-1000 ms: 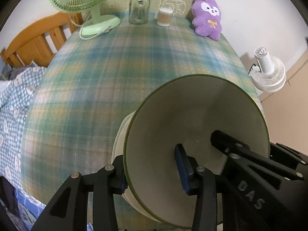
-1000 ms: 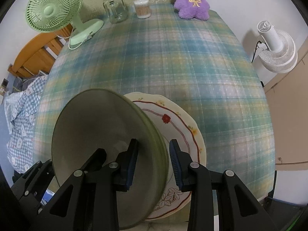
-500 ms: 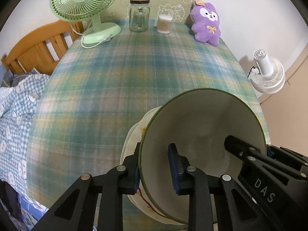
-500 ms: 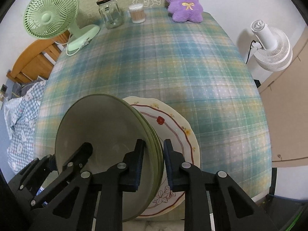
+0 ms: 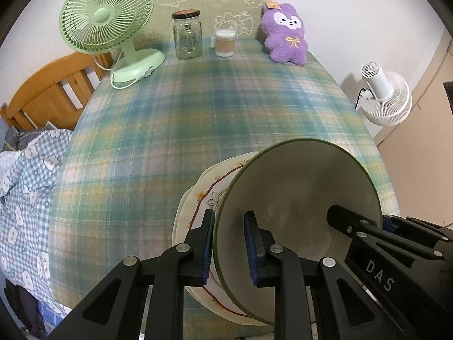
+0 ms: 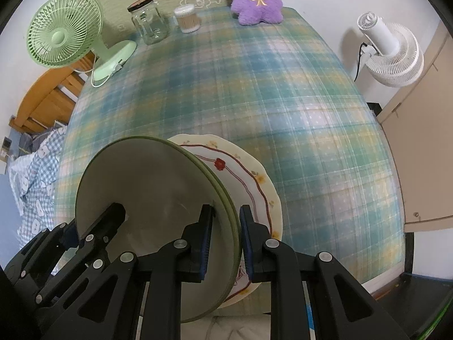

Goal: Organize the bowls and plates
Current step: 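Lower the bowl into the nested cream bowls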

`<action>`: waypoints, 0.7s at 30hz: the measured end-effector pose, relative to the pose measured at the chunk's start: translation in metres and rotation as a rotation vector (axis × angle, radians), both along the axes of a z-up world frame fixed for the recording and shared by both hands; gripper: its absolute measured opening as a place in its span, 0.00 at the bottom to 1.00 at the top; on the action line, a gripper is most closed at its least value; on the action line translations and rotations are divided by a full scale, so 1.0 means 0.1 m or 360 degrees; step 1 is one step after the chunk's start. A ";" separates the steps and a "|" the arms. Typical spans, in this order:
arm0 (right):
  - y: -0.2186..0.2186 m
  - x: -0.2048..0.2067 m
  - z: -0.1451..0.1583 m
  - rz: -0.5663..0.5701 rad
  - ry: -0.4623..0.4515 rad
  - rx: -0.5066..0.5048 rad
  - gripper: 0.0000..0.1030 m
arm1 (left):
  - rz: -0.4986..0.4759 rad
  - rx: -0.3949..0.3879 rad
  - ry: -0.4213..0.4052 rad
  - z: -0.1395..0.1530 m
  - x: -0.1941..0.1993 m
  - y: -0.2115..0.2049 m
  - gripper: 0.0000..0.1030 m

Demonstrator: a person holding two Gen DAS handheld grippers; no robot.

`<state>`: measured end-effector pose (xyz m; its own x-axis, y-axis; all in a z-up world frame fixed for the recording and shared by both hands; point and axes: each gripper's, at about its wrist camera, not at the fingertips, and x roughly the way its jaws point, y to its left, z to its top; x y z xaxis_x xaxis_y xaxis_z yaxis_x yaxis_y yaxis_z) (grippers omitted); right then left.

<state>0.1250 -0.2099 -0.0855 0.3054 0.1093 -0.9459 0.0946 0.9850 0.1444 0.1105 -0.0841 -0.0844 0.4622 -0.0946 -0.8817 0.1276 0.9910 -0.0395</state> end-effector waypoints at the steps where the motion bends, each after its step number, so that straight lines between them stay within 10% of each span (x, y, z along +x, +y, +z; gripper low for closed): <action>1: -0.01 0.00 0.00 -0.0001 0.0000 0.0005 0.21 | -0.0004 0.0007 -0.0004 0.00 -0.01 -0.01 0.18; 21: -0.21 -0.06 -0.13 -0.0011 0.0018 0.0022 0.25 | -0.0011 -0.0198 0.0067 -0.18 -0.08 -0.13 0.35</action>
